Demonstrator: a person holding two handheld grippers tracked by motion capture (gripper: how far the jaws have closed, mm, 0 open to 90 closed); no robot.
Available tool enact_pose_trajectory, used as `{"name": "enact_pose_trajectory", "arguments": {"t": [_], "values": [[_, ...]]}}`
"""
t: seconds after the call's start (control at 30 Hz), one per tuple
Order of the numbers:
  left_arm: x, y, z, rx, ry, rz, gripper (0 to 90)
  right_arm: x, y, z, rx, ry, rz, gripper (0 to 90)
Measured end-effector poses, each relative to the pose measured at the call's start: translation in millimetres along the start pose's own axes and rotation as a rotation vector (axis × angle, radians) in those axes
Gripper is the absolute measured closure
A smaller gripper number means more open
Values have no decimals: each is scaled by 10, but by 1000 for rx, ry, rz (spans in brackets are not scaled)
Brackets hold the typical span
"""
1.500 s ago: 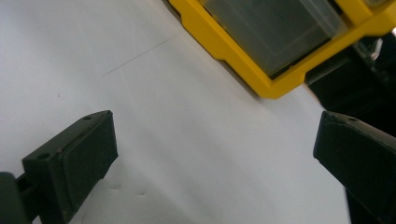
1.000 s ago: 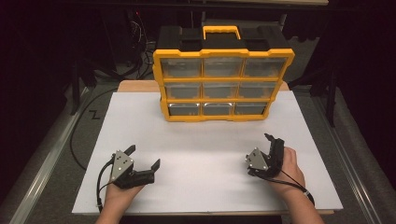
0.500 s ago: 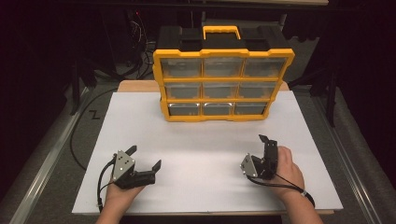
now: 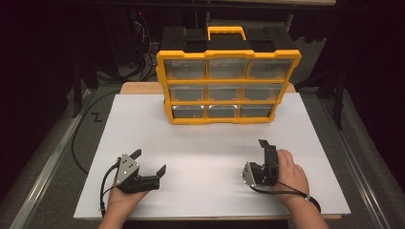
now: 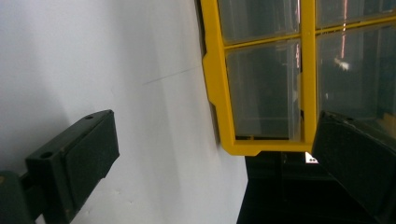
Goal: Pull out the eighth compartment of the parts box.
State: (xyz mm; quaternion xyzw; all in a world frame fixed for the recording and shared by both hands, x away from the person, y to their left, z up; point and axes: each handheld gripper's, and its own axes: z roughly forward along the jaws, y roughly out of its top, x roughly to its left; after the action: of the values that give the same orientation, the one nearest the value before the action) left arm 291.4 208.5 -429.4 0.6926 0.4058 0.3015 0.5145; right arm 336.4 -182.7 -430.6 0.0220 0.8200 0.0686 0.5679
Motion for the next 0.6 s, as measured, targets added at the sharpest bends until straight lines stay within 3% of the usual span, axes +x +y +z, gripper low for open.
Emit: {"name": "enact_pose_trajectory", "arguments": {"t": [0.23,0.6], "values": [[21,7,-4,0,-6,-26,4,29,101,-34,-35,-45,-37,151],[11,5,12,-10,-2,2,4,78,266,23,-47,-99,-42,323]]}}
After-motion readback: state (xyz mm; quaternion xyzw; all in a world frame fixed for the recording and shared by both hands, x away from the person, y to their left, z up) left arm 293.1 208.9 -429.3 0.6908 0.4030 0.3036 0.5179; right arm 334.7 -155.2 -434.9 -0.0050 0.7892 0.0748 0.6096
